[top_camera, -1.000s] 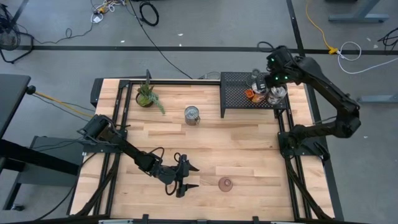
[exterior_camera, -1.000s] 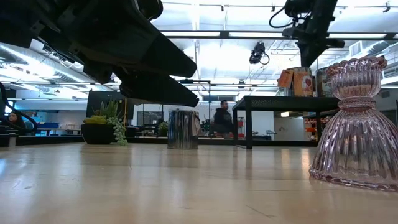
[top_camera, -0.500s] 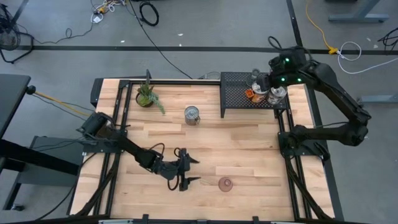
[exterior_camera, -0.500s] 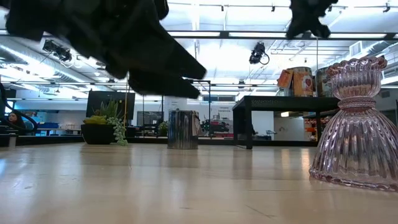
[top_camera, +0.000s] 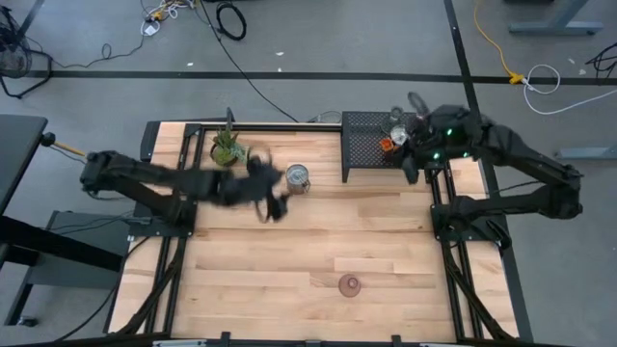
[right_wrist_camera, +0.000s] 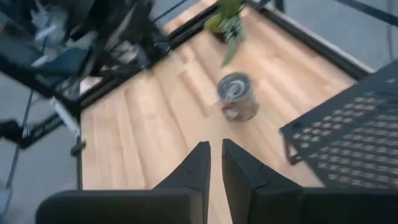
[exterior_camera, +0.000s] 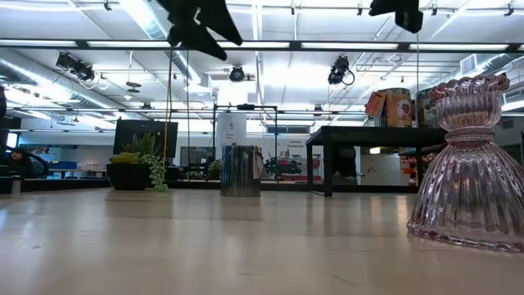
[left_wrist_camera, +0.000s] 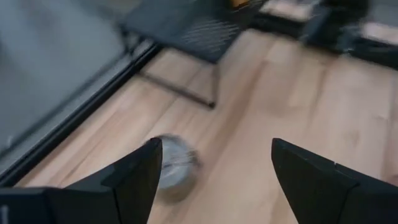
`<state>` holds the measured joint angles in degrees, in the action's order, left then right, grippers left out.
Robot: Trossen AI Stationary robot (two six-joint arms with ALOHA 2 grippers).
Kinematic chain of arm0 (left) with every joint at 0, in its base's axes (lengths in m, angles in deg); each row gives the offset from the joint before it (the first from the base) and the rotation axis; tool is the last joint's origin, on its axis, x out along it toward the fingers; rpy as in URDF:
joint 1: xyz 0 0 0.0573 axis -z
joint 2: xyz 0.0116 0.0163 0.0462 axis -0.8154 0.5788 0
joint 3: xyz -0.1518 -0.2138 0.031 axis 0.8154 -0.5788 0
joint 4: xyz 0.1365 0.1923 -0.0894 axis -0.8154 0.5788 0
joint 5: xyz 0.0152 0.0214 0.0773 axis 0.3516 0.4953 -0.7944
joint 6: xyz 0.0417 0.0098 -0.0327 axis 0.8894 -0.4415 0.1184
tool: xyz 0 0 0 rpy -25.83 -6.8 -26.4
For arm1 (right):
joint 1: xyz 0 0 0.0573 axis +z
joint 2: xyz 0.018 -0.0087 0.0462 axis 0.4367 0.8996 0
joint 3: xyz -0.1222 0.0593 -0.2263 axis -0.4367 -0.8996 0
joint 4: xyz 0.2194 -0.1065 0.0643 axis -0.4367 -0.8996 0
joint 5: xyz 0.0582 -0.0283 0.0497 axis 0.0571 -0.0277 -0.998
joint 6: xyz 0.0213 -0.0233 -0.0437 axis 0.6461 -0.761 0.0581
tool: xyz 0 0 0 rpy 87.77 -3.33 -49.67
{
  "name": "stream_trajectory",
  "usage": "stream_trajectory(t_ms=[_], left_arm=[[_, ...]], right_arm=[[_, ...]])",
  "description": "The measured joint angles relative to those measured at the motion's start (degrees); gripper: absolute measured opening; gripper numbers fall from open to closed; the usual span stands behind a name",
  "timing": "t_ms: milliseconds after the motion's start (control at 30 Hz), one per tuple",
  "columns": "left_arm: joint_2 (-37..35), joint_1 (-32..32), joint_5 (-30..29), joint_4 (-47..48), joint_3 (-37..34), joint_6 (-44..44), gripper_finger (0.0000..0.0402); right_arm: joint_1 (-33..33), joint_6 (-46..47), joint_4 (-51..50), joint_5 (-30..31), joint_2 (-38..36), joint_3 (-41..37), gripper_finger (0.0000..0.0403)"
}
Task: Pick & Place candle stick holders
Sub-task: Put the brown scented candle on the shelf
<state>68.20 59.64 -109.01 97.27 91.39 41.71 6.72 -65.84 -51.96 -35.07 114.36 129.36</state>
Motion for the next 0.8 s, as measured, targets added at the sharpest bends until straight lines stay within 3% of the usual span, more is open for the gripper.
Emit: stream_trajectory(t_ms=[200, 333, 633, 800], left_arm=[[2.3, -15.5, 11.4, 18.3, 12.5, -2.3, 0.03], [4.6, -22.5, 21.4, 20.7, 14.0, -3.0, 0.03], [16.6, -23.9, 26.9, 19.9, 14.0, -1.2, 0.03], [20.6, -24.3, 25.6, 20.4, 14.0, 0.0, 0.0294]], right_arm=[[7.2, 1.2, 10.3, 0.0, -1.0, -8.3, 0.004], [10.4, 1.1, 15.4, 2.1, -1.1, -11.1, 0.004], [15.7, -1.7, 23.2, 6.3, -1.1, -14.8, 0.004], [17.8, -1.9, 23.1, 9.6, -1.1, -15.3, 0.004]])
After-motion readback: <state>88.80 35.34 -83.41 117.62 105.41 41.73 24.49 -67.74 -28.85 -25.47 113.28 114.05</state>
